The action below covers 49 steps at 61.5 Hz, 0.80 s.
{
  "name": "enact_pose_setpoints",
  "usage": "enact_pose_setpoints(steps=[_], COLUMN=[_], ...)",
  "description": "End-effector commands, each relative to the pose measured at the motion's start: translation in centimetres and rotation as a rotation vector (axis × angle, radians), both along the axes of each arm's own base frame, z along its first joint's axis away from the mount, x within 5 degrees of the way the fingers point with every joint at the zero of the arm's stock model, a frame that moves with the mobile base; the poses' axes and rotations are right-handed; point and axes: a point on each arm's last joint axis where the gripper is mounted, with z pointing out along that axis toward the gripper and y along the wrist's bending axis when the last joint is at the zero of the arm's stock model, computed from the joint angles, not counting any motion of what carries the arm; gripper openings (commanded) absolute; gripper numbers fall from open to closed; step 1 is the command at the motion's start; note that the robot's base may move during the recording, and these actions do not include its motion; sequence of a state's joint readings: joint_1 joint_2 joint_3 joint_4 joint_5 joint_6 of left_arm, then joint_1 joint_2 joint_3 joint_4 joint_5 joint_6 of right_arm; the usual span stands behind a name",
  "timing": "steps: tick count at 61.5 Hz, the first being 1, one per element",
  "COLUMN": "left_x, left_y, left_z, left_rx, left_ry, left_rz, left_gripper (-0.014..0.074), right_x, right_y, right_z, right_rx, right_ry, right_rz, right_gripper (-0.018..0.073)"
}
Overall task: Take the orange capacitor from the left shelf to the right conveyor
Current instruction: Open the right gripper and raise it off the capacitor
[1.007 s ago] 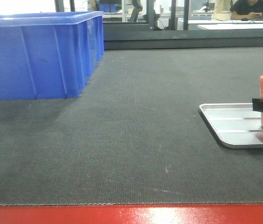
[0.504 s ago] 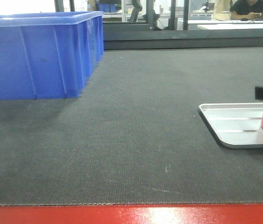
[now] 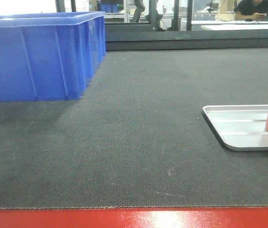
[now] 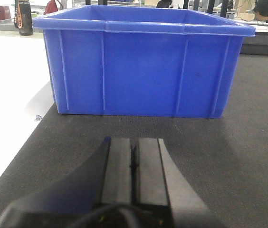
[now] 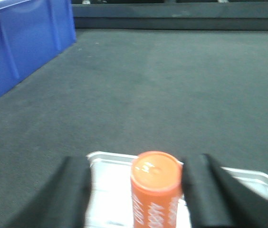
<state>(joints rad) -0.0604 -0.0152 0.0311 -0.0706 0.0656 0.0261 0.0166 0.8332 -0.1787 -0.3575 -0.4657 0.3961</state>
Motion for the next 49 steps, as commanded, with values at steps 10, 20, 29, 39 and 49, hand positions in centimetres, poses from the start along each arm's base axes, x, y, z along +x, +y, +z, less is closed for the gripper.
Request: enact_pose_setpoints(steps=[10, 20, 29, 39, 49], left_x=[-0.1, -0.1, -0.1, -0.1, -0.1], left_y=[0.1, 0.1, 0.1, 0.1, 0.1], left_z=[1.0, 1.0, 1.0, 1.0, 1.0], left_rx=[-0.012, -0.012, -0.012, -0.012, -0.012], left_ry=[-0.097, -0.097, -0.097, -0.097, -0.097], left_rz=[0.006, 0.006, 0.006, 0.006, 0.006], left_gripper=[-0.0127, -0.0127, -0.0127, -0.0127, -0.0127], right_x=[-2.1, -3.2, -3.6, -3.6, -3.6], right_y=[-0.7, -1.1, -0.9, -0.9, -0.9], right_z=[4.4, 6.0, 6.8, 6.9, 6.9], right_rx=[-0.014, -0.021, -0.012, -0.011, -0.011], right_ry=[-0.103, -0.13, -0.205, -0.212, -0.208], right_rz=[-0.074, -0.11, -0.09, -0.087, -0.089], right_gripper=[0.0046, 0.0054, 0.0054, 0.0054, 0.0054])
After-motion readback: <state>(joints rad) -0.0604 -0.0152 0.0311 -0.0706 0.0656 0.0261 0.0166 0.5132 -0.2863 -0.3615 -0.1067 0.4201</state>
